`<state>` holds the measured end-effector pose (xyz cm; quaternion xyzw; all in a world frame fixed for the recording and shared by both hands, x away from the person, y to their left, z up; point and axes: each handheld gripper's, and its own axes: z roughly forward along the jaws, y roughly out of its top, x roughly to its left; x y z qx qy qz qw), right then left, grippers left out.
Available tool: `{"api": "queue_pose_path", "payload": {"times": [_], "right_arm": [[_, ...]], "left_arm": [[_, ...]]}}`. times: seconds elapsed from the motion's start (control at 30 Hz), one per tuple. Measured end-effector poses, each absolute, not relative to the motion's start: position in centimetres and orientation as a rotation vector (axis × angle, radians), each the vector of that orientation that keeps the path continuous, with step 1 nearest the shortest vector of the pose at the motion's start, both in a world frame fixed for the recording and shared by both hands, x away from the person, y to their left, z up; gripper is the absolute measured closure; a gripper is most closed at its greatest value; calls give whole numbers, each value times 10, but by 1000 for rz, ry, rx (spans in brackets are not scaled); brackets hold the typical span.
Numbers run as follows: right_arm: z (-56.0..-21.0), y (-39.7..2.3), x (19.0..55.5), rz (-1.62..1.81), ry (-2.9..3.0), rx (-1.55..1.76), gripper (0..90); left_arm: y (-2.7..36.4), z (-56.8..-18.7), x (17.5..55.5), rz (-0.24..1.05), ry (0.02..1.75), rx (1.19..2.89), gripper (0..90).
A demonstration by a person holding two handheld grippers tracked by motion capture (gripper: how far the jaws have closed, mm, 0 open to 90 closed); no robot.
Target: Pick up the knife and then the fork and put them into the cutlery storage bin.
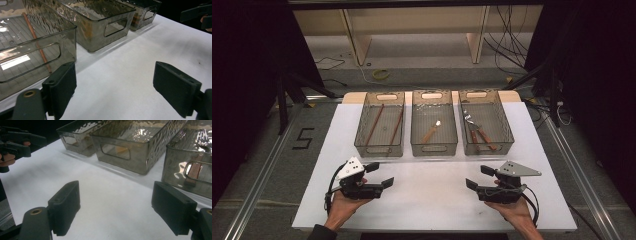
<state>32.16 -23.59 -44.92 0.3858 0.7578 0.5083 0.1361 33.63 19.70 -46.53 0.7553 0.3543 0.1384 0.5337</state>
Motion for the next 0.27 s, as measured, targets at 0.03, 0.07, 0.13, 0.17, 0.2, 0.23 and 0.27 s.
{"api": "queue_pose_path", "payload": {"times": [0.03, 0.07, 0.13, 0.17, 0.2, 0.23, 0.27], "right_arm": [[-449, -236, 322, 1473, 2194, 1117, 238], [-449, -236, 322, 1472, 2194, 1116, 238], [-449, -236, 322, 1472, 2192, 1116, 238], [-449, -236, 322, 1473, 2191, 1117, 237], [-449, -236, 322, 1473, 2193, 1115, 237], [-449, -236, 322, 1472, 2195, 1118, 236], [-450, -236, 322, 1469, 2198, 1119, 236]], "left_arm": [[197, -465, 336, 330, 844, 1800, 183], [197, -465, 336, 330, 845, 1800, 183], [197, -465, 336, 330, 845, 1800, 183], [197, -465, 336, 330, 845, 1800, 183], [197, -465, 336, 330, 844, 1800, 183], [197, -465, 336, 330, 844, 1801, 183], [197, -465, 336, 330, 845, 1801, 183]]}}
